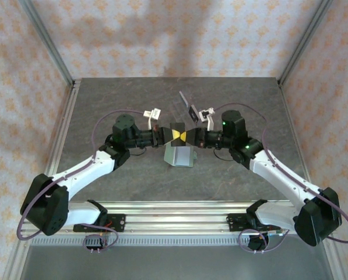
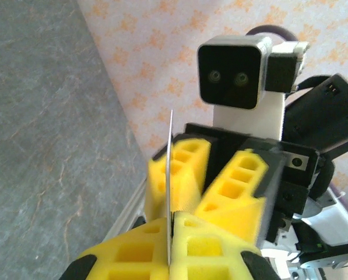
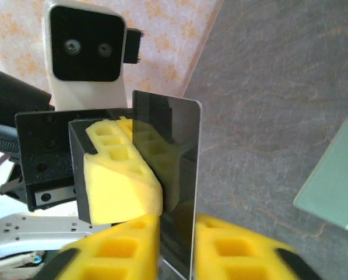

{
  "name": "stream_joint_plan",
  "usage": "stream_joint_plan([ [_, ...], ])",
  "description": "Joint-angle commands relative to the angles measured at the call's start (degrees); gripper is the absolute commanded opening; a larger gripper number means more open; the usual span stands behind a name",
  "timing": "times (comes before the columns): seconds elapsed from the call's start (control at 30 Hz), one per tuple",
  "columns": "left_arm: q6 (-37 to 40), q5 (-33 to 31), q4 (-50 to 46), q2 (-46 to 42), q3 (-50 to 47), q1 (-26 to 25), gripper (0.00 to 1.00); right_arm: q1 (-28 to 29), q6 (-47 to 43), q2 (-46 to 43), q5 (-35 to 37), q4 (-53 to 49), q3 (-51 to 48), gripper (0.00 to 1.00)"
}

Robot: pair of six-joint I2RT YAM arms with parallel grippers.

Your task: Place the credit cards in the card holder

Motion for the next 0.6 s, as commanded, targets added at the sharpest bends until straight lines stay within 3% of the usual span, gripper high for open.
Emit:
stream_joint_plan([
  [0.0,6.9,-0.4,-9.4,-1.9,0.6,0.0,0.0,-0.1,-3.1,-0.4,-0.6,-2.6,1.5,0.35],
  [0.1,15.1,-2.7,-22.1,-1.9,2.9,0.0,0.0,-0.1,-4.6,-0.5,1.6,-4.3,0.2,0.41],
  [0.3,26.7,-11.1,-38.8,1.9,6.4,0.0,0.0,-0.1,-10.1,1.7,10.6,-14.5,0.3,0.44],
  [0.47,29.8,-13.4,-41.6,8.9,8.9,-0.3,0.0,1.0,-12.6,7.0,11.0,-13.8,-0.8,0.47],
  [0.57,30.8,-14.9,-43.2,12.7,10.7,-0.3,0.0,2.2,-11.0,11.5,15.0,-13.4,-0.4,0.47],
])
